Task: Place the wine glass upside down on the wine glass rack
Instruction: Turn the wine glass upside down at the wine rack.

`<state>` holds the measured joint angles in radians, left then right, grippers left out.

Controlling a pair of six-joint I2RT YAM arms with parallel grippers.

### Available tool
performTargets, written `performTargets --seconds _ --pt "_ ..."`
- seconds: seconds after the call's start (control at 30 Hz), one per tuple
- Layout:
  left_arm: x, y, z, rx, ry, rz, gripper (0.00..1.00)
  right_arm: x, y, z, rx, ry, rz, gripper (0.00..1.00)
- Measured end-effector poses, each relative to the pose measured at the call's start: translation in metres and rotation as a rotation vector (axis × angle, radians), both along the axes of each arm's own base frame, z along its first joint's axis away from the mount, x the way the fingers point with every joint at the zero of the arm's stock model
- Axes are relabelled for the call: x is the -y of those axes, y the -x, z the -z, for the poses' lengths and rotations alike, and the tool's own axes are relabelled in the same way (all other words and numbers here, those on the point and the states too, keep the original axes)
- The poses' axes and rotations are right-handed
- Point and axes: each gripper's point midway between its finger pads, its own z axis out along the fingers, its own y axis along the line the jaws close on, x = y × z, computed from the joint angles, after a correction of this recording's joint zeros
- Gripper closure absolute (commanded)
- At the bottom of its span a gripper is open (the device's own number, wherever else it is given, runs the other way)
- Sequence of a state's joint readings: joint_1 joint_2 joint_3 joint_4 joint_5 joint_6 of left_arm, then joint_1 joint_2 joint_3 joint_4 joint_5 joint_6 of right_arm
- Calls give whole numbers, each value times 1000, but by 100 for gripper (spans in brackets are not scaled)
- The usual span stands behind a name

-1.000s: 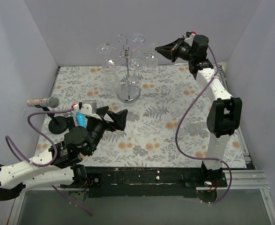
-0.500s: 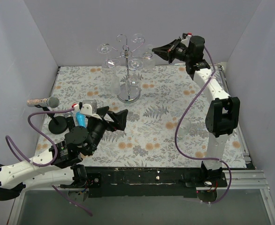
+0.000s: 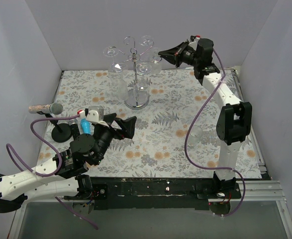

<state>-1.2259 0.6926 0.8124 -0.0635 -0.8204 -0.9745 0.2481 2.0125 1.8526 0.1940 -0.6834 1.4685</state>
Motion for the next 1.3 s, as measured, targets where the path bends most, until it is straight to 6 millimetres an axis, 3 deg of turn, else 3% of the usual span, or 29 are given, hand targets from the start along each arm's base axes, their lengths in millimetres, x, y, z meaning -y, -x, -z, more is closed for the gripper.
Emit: performTargets --seconds 1.3 --pt "4 -1 3 -8 -4 1 2 -32 17 -10 25 24 -60 99"
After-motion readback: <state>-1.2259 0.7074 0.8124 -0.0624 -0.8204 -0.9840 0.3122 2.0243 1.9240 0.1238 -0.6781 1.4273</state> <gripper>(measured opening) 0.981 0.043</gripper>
